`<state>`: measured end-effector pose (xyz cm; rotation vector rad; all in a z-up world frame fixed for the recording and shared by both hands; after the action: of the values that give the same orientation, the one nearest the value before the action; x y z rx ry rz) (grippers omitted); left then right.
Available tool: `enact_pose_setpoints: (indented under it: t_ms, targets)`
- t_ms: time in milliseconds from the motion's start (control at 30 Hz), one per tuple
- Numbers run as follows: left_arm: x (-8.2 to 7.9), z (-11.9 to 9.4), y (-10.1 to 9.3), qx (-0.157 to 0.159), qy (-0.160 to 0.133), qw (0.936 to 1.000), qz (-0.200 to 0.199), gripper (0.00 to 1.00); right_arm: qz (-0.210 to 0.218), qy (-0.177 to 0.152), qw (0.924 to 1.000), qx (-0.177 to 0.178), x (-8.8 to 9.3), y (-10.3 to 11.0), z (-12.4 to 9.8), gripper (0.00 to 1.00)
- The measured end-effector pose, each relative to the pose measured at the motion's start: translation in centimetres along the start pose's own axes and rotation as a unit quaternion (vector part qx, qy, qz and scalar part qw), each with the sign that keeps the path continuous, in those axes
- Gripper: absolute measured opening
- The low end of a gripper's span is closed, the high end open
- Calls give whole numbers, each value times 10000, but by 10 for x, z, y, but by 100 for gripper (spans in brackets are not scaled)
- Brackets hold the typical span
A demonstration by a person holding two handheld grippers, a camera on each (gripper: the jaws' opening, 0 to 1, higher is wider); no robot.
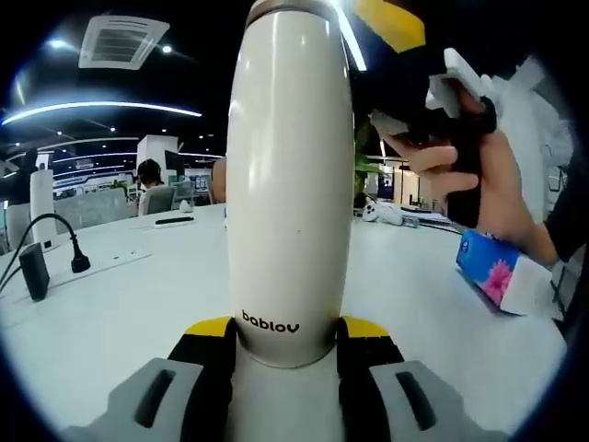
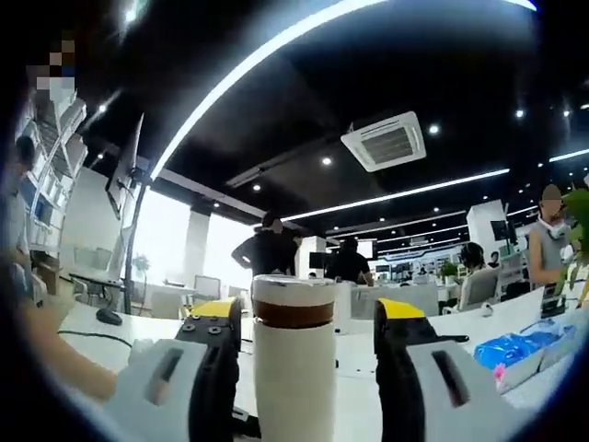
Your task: Grasp the water cup twist off the cup lid place the cup lid on the table
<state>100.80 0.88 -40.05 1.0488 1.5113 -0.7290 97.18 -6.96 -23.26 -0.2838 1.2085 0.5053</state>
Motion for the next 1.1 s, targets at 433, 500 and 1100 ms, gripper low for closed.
enact_pose_setpoints:
  t_ms: [433, 500, 1100]
  targets:
    - [1, -1, 0, 6, 2, 10000, -1, 45, -338, -68, 9994, -16, 1, 21, 13, 56]
    - [1, -1, 1, 7, 2, 10000, -2, 45, -227, -182, 9995, -136, -4, 23, 14, 56]
    - [1, 0, 2, 9, 2, 10000, -1, 45, -284, -192, 9994, -76, -5, 6, 21, 43]
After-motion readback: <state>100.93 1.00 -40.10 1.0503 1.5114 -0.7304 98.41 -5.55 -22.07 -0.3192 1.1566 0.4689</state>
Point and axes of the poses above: the point that each gripper's makers call its tool centre point, and the gripper's own axes: z roughly forward along the fingers, y roughly to its left, x roughly out of its underside, the point moved 5 cm from there along -z, roughly backward along the fingers, and after that the axes turned 5 degrees about z, right-handed, at the moved point
